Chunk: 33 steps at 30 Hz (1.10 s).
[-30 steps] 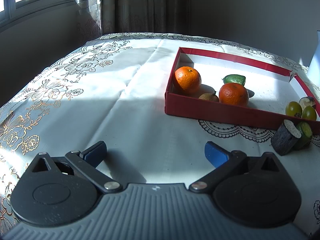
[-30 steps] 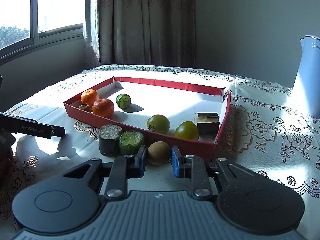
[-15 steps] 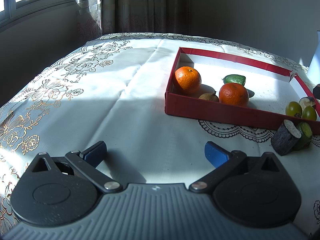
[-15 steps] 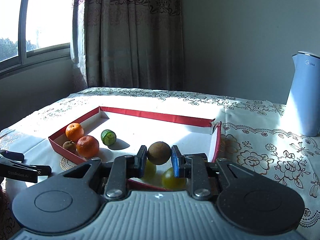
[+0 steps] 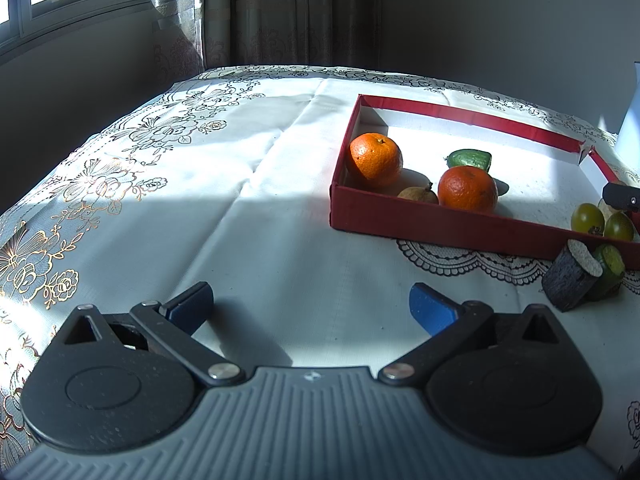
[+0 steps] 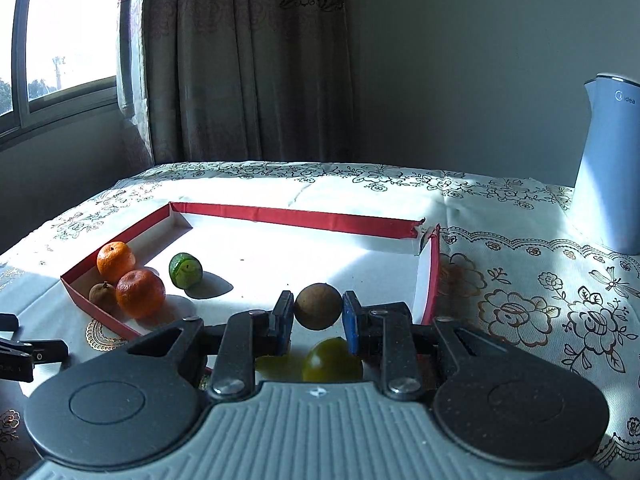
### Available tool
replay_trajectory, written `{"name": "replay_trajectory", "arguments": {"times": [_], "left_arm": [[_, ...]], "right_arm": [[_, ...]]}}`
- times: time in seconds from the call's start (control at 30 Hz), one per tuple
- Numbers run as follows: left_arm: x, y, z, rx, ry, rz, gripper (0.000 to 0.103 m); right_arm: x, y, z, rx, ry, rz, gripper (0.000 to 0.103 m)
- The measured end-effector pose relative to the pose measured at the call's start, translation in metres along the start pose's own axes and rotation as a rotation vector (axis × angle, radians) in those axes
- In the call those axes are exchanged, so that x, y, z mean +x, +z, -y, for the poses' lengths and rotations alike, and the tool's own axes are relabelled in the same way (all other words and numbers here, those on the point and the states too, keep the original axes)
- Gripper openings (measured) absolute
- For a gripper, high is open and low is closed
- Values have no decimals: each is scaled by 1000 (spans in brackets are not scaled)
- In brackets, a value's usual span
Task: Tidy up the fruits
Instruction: 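Carry the kiwi into the tray and open the right tool, then withdraw the right tool from the tray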
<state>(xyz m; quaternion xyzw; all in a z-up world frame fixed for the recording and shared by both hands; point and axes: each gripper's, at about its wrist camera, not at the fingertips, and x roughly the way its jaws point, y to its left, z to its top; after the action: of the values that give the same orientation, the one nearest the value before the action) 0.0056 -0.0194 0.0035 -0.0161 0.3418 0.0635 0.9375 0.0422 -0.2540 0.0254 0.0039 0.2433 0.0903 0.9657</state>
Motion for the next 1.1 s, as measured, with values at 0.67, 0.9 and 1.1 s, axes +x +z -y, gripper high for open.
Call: {"name": "replay_trajectory", "arguments": {"times": [0.67, 0.9, 1.1], "left_arm": [[0, 0, 0, 0, 1, 0, 103], [0, 0, 2, 3, 9, 2, 103], [-1, -1, 4, 10, 19, 8, 103]], "right_arm": [[-65, -35, 23, 90, -48, -5, 81], [-74, -55, 40, 174, -46, -9, 81], [-75, -57, 46, 214, -31, 4, 81]]}}
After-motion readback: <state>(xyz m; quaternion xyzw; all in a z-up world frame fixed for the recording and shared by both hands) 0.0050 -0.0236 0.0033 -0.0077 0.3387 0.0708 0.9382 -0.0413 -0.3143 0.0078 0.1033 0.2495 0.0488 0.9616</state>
